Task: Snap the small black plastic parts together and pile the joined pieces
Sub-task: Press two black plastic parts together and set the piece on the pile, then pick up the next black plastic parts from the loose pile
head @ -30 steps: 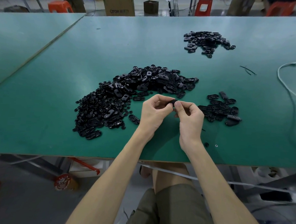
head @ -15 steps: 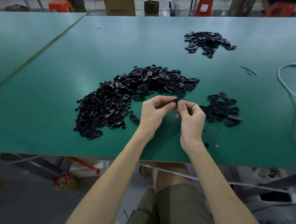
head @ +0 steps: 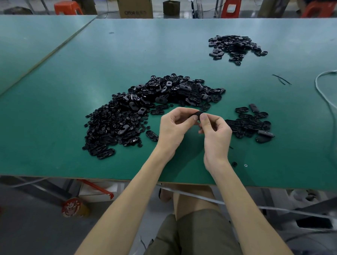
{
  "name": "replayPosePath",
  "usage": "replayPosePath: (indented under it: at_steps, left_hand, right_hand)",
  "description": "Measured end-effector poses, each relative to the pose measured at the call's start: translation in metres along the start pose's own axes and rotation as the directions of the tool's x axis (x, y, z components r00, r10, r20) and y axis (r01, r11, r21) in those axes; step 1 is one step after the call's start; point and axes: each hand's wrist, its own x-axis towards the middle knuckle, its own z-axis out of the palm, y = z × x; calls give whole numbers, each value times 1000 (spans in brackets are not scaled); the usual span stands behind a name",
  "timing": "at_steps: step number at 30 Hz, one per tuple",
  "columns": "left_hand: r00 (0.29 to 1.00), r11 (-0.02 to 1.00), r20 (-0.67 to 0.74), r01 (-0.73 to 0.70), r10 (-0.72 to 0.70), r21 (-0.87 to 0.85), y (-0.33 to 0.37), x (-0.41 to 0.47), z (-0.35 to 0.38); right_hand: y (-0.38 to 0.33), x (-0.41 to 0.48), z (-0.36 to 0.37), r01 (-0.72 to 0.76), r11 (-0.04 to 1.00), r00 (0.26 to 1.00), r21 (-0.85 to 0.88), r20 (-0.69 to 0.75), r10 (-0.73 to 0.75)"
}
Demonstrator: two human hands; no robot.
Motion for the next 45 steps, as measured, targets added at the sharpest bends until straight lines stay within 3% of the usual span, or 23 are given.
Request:
replayPosePath:
  at_steps: [5,8,12,18,20,22,25,28,40,45]
  left_hand:
    - [990,990,-106,-84,96,111,20,3,14]
    - [986,946,29,-165,164,277,35,10,40]
    - [969,841,238,-185,69,509,41,19,77]
    - [933,783,356,-192,-40,591,36,27,86]
    - [953,814,302,-183,9,552,37,33,77]
    - [982,784,177,-156,60,601,37,43,65]
    - [997,591,70,-63,10,805,34,59,43]
    - [989,460,95,-31,-116,888,29,64,28]
    - [989,443,144,-112,-38,890,18,63,10]
    - [989,403,146,-122,-29,907,19,59,2]
  right_hand:
    - [0,1,3,-12,1000,1000,7,4,12]
    - [-1,0,1,21,999,996,-42,89,-17]
    - [0,-5,-7,100,994,990,-45,107,-95]
    - [-3,-4,-4,-139,952,990,274,77,122]
    - [-1,-3,0,-129,962,991,239,75,115]
    - [1,-1,2,-34,998,998,48,52,31]
    - [2,1,0,-15,996,999,-83,43,19]
    - [5,1,2,25,983,998,-180,64,-13]
    - [7,0,6,54,954,993,-296,114,-21]
    - [1,-1,6,40,986,997,-163,66,-30]
